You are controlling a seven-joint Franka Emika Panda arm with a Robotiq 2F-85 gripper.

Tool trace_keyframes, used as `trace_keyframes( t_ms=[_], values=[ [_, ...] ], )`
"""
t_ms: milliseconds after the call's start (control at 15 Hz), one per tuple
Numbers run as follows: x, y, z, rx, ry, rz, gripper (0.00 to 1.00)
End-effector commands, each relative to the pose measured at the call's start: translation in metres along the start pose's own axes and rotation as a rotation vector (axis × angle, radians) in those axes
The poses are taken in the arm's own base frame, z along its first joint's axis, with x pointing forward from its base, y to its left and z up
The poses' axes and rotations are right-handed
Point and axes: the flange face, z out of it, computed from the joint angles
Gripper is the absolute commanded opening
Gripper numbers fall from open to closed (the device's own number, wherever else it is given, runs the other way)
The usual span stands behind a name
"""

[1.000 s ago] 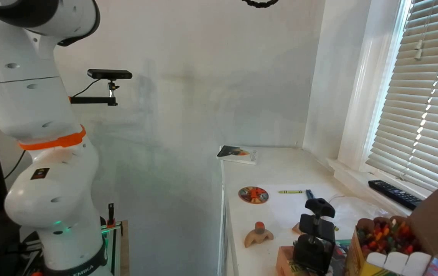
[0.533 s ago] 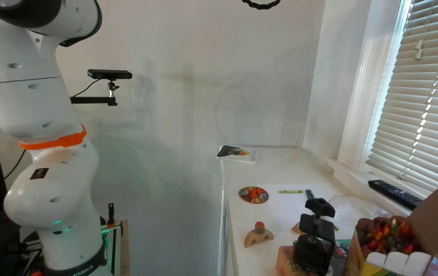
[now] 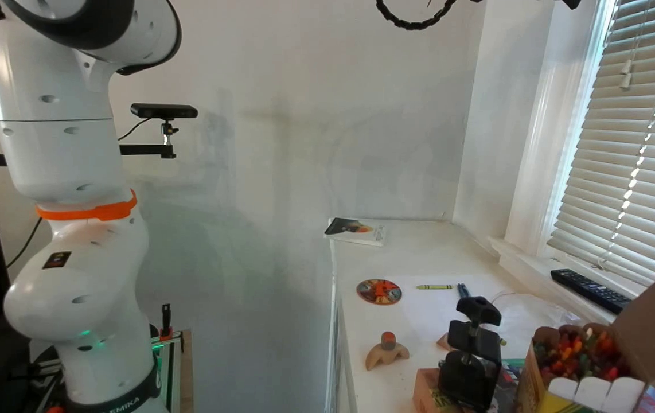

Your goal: Open the kittens

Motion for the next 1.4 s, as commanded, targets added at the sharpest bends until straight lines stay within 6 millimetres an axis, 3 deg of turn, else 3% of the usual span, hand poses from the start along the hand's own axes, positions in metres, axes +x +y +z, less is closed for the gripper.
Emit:
trace_keyframes(
  t_ms=[0, 133, 200, 333, 867, 1133, 1200, 1333],
  values=[
    [0.006, -0.003, 0.024, 0.001, 0.035, 0.027, 1.0],
    [0.007, -0.008, 0.036, -0.004, 0.039, 0.02, 1.0],
    [0.007, -0.009, 0.041, -0.003, 0.037, 0.023, 0.75],
    [0.008, -0.009, 0.049, -0.007, 0.039, 0.022, 0.66],
    [0.009, -0.01, 0.064, -0.002, 0.04, 0.022, 0.02],
    [0.011, -0.01, 0.068, 0.005, 0.046, 0.027, 0.0],
    [0.011, -0.01, 0.069, 0.003, 0.047, 0.025, 0.23],
    [0.011, -0.011, 0.07, 0.004, 0.047, 0.025, 0.34]
  ],
)
